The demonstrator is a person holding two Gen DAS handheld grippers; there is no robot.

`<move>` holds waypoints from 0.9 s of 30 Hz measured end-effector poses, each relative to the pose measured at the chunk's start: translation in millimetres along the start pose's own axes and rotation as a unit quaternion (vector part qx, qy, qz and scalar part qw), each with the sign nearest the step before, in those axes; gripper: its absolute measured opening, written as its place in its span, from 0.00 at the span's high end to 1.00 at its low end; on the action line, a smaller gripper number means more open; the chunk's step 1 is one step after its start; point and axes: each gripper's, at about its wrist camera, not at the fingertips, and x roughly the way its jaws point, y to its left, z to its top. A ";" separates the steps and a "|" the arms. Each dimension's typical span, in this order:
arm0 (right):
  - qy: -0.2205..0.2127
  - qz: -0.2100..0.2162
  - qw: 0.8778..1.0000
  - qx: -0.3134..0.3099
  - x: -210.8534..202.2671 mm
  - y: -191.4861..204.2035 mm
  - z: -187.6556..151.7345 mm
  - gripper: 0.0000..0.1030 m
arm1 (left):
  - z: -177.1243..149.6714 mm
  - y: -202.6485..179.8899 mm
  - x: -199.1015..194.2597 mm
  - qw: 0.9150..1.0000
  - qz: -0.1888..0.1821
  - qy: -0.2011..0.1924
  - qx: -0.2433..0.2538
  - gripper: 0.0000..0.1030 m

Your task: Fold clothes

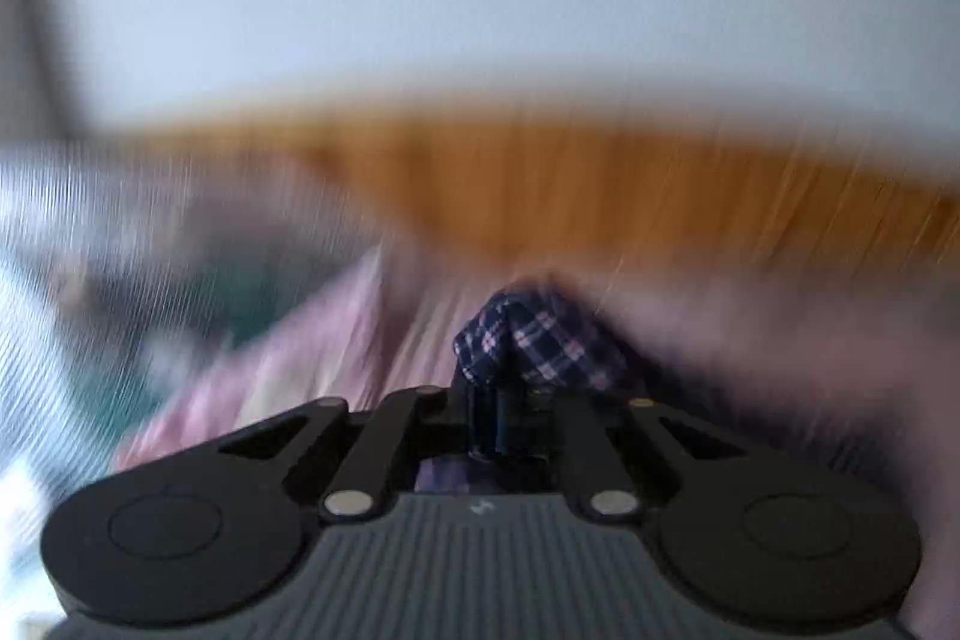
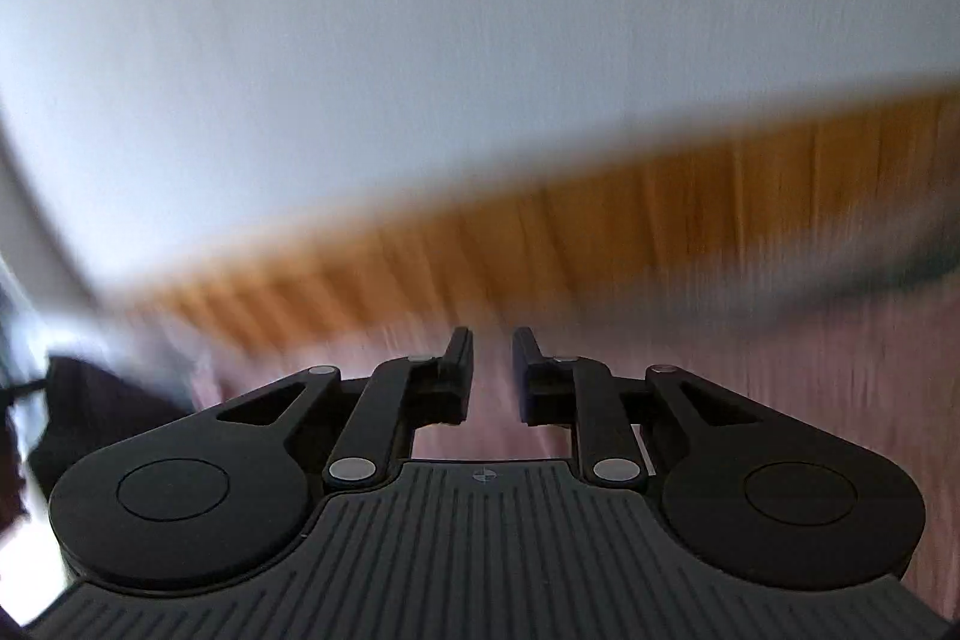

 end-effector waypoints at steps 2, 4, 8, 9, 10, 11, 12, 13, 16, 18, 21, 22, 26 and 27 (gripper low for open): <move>0.012 0.007 0.995 -0.096 4.2 31.1 -47.5 0.50 | -50.1 -3.8 10.6 0.998 0.008 0.025 0.053 0.86; -0.010 0.028 0.981 -0.193 -4.8 60.4 -98.8 0.01 | -92.5 -4.3 8.8 0.995 0.010 0.035 0.090 0.68; -0.031 0.055 0.904 -0.422 -11.4 133.1 -186.6 0.02 | -150.7 3.5 2.4 0.989 -0.007 0.058 0.135 0.57; -0.025 0.060 0.877 -0.476 -4.9 148.8 -200.9 0.02 | -161.7 6.6 0.9 0.988 -0.013 0.064 0.142 0.57; -0.024 0.067 0.852 -0.518 3.2 160.4 -204.8 0.02 | -169.6 7.7 1.3 0.986 -0.016 0.066 0.154 0.56; -0.025 0.075 0.824 -0.561 8.3 173.1 -211.1 0.02 | -172.8 5.9 4.6 0.983 -0.012 0.060 0.173 0.55; -0.023 0.081 0.798 -0.597 18.3 179.7 -213.6 0.02 | -175.6 4.5 8.3 0.980 -0.004 0.053 0.194 0.51; -0.019 0.091 0.768 -0.634 25.0 185.0 -215.7 0.02 | -178.0 3.4 13.4 0.975 0.004 0.046 0.215 0.49; -0.009 0.123 0.670 -0.732 45.6 198.0 -223.0 0.02 | -178.5 6.0 24.9 0.969 0.014 0.035 0.243 0.45; 0.018 0.132 0.645 -0.752 55.0 203.5 -224.1 0.27 | -174.3 13.3 27.4 0.971 0.018 0.029 0.236 0.45; 0.061 0.125 0.695 -0.706 77.6 196.4 -196.5 1.00 | -164.8 26.6 26.0 0.976 0.022 0.013 0.215 0.45; 0.068 0.117 0.736 -0.663 84.2 185.5 -178.5 1.00 | -158.5 33.3 21.7 0.980 0.017 0.000 0.200 0.45; 0.094 0.084 0.874 -0.469 110.8 141.9 -106.8 1.00 | -135.7 39.5 30.1 0.980 -0.008 -0.029 0.196 0.40; 0.099 0.075 0.901 -0.416 117.5 131.0 -88.9 1.00 | -131.6 36.3 35.6 0.977 -0.009 -0.034 0.211 0.40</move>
